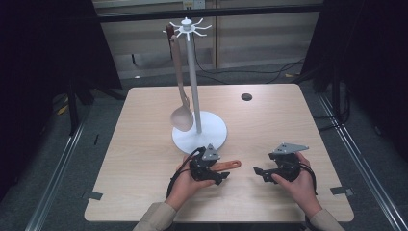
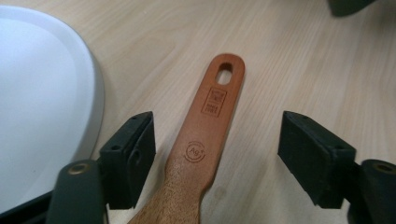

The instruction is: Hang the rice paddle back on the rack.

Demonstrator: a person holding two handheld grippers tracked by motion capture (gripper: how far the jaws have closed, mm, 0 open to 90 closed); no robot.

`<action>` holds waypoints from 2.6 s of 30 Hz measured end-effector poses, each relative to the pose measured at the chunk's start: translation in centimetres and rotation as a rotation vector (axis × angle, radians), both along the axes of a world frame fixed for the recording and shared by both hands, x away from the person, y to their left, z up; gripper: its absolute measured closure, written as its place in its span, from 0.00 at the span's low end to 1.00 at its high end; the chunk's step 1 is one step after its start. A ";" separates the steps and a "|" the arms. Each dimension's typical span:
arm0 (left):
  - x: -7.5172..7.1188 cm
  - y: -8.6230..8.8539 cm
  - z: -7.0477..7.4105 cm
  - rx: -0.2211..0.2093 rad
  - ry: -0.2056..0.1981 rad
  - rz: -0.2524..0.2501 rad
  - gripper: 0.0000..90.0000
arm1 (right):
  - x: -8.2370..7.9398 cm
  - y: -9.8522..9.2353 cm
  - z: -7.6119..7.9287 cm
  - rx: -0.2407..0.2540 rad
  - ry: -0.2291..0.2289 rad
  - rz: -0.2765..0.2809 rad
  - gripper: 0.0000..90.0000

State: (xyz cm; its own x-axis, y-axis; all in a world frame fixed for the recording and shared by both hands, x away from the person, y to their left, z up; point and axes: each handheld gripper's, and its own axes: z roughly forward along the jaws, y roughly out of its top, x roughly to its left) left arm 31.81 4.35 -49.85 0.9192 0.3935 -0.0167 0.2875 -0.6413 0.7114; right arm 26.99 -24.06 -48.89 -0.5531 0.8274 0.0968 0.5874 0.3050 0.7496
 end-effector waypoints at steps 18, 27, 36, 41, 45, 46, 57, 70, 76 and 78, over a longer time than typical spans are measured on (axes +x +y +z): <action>-0.4 1.3 1.0 0.128 0.088 0.053 0.70 | 0.6 0.5 0.0 0.014 0.005 0.011 0.16; -0.5 2.0 0.8 0.086 0.116 0.060 0.63 | 1.1 1.3 0.1 0.011 0.000 0.041 0.16; -0.1 1.2 1.4 0.176 0.123 0.046 0.64 | 0.6 0.4 0.1 0.008 0.002 0.012 0.16; -0.3 0.2 1.7 0.215 0.135 0.092 0.66 | 0.3 0.2 0.2 0.005 -0.002 -0.001 0.16; -0.1 0.2 1.8 0.232 0.139 0.089 0.72 | -0.1 -0.1 0.2 -0.003 0.001 -0.008 0.16; -0.1 0.1 1.9 0.236 0.147 0.087 0.72 | -0.1 -0.1 0.2 -0.003 0.002 -0.013 0.16; -0.4 -0.4 2.0 0.248 0.152 0.130 0.73 | -0.4 0.0 0.3 -0.003 0.005 -0.017 0.16; -0.2 0.7 2.5 0.108 0.130 0.214 0.73 | -0.1 -0.2 0.3 0.007 0.006 -0.013 0.16; -0.2 1.1 3.0 0.075 0.088 0.248 0.73 | 0.0 -0.2 0.3 0.012 0.005 -0.016 0.16; 0.1 1.6 2.7 0.074 0.108 0.265 0.73 | 0.0 -0.1 0.3 0.009 0.002 -0.010 0.16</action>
State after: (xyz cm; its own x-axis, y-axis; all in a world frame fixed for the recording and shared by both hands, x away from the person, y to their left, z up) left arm 31.88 5.96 -47.11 0.7788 0.6233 -0.0709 0.5229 -0.5827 0.6221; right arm 27.00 -24.21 -48.61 -0.5446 0.8321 0.1049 0.5916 0.2925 0.7513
